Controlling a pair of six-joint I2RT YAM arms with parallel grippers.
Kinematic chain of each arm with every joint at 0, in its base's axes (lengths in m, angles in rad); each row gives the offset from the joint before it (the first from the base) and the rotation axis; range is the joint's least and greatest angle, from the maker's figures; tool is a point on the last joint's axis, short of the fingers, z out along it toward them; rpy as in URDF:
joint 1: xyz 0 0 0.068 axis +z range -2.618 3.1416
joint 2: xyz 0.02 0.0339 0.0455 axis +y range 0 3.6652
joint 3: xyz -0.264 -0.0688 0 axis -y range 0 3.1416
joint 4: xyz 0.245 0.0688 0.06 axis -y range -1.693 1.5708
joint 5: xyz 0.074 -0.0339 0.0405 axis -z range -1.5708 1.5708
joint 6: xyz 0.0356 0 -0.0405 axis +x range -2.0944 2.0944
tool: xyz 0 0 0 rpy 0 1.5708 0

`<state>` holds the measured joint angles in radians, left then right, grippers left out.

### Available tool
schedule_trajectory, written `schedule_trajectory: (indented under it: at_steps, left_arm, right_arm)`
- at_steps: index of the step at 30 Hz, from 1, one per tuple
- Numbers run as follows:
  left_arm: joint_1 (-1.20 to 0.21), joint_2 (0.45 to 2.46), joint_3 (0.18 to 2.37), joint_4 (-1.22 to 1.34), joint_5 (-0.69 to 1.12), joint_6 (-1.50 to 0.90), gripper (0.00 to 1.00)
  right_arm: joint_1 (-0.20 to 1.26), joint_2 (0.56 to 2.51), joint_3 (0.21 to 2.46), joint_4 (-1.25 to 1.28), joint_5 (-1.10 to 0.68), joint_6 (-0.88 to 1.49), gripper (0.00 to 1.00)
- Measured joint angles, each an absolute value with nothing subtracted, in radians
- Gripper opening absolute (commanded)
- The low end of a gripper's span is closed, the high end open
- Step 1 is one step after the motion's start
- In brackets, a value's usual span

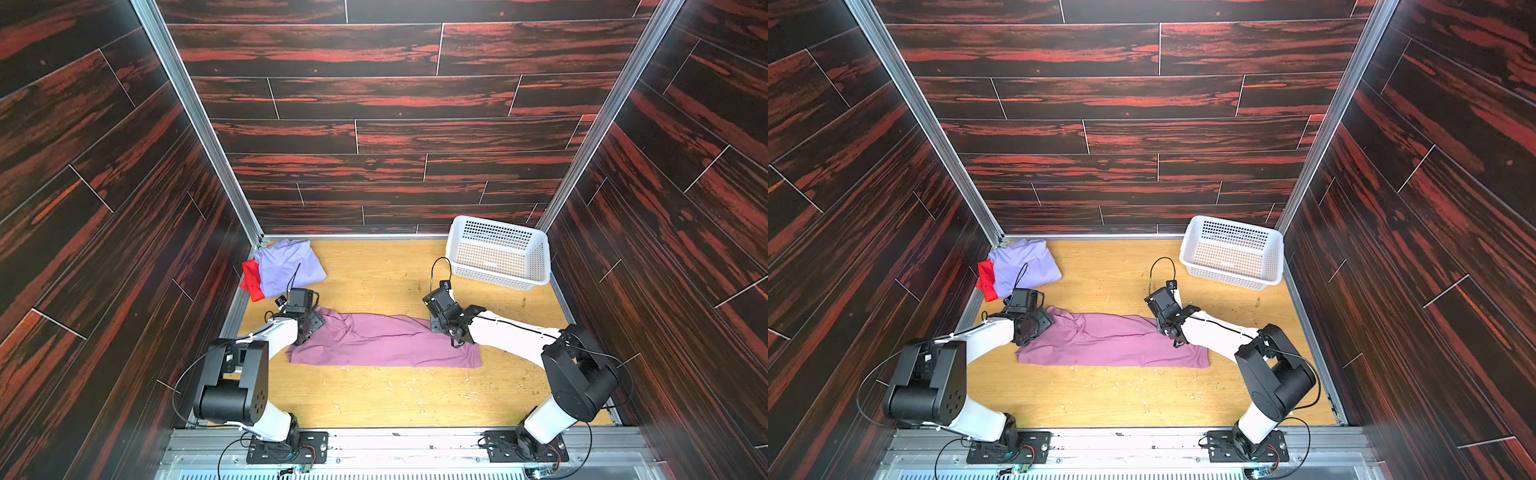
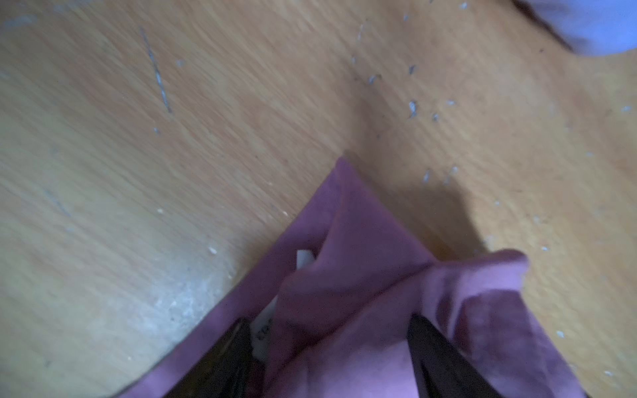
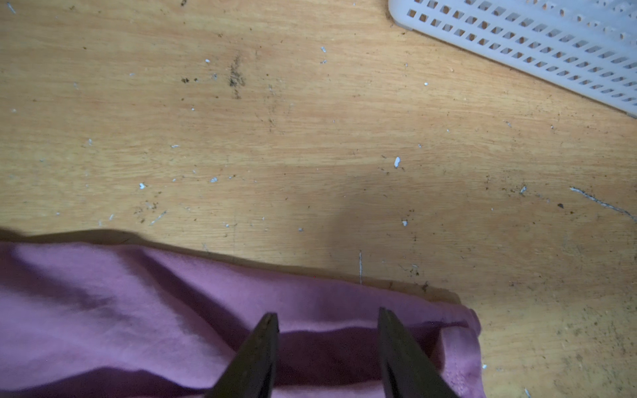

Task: Fold and stack t-shirts
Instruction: Adjust the T-shirt at the center of the board.

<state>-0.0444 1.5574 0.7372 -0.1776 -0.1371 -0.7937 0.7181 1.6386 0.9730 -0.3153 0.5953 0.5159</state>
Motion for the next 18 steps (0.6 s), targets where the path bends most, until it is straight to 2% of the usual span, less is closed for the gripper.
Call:
schedule_trajectory:
  at_steps: [2, 4, 10, 18]
  left_arm:
    - [-0.041, 1.570, 0.745, -0.163, -0.130, -0.794, 0.76]
    - [-0.036, 1.581, 0.752, -0.147, -0.123, -0.793, 0.71]
    - [-0.010, 1.634, 0.775, -0.080, -0.067, -0.786, 0.24]
    - [0.019, 1.712, 0.835, -0.028, 0.036, -0.772, 0.15]
  right_arm:
    - [0.718, 1.633, 0.973, -0.317, 0.596, 0.516, 0.50]
    - [0.718, 1.630, 0.973, -0.318, 0.599, 0.516, 0.50]
    - [0.718, 1.626, 0.973, -0.327, 0.606, 0.519, 0.50]
    - [0.718, 1.625, 0.973, -0.345, 0.617, 0.519, 0.50]
